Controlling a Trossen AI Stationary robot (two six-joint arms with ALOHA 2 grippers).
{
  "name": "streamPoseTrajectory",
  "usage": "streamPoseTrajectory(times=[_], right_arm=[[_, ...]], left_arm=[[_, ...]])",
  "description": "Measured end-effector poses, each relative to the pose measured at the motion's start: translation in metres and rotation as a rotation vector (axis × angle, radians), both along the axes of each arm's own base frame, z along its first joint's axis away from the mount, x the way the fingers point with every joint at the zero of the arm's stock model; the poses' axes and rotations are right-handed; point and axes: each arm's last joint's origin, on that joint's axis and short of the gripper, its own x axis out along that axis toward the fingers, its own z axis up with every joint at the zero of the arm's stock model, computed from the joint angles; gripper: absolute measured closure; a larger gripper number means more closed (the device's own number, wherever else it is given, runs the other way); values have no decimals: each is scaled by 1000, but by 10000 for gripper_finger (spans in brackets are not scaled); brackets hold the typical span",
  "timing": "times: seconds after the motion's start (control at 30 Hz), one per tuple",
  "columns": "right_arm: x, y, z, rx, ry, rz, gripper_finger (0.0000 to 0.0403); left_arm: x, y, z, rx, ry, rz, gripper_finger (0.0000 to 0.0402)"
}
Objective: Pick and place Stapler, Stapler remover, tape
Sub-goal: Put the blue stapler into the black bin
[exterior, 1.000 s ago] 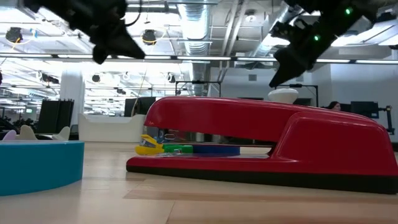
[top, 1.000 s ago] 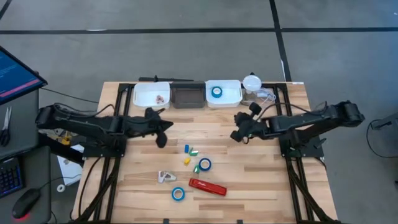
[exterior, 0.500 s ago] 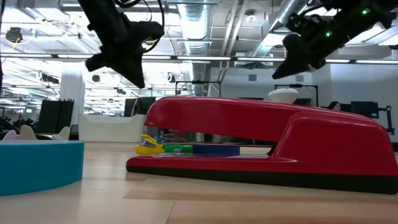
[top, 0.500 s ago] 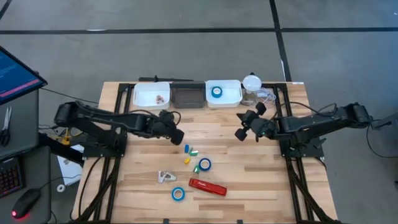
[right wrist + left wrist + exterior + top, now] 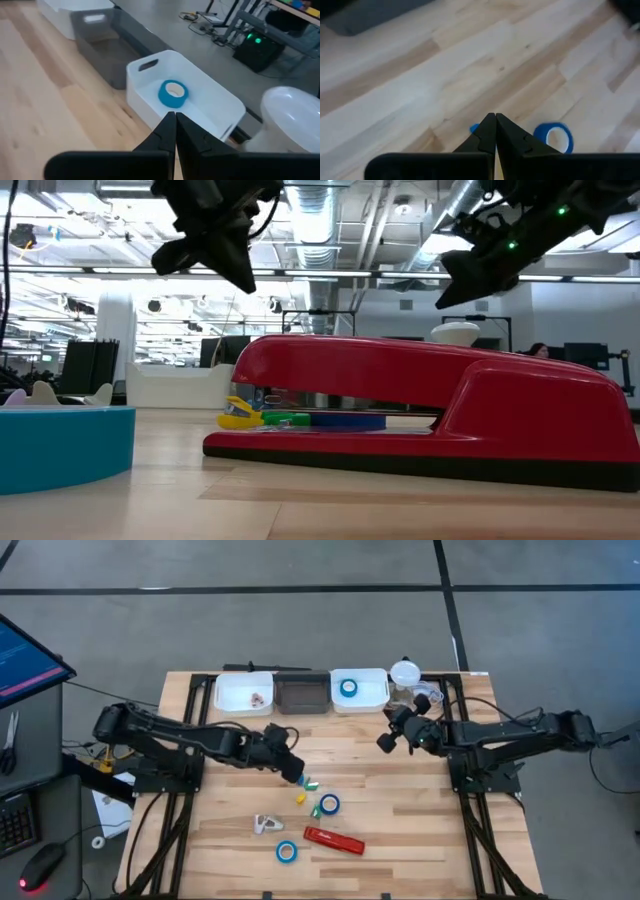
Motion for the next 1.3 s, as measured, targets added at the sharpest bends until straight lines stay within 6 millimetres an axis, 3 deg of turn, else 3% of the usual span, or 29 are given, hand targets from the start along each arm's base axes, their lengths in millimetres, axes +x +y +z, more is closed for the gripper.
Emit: streamPoseTrajectory(times=[0.37, 0.6, 0.87, 1.13, 1.3], right_arm=[[-2, -11, -2, 14, 21, -36, 403], [-5, -22, -2, -13, 67, -67, 403], [-7, -29, -2, -19, 80, -91, 403], [-7, -30, -2, -46, 117, -76, 403], [-7, -30, -2, -49, 122, -72, 403]], left_arm=[[51, -28, -23, -99, 100, -45, 401], [49, -32, -37, -188, 233, 58, 401], [50, -23, -35, -215, 248, 28, 396], [53, -5, -37, -218, 251, 68, 328], [49, 2, -51, -240, 268, 98, 278]])
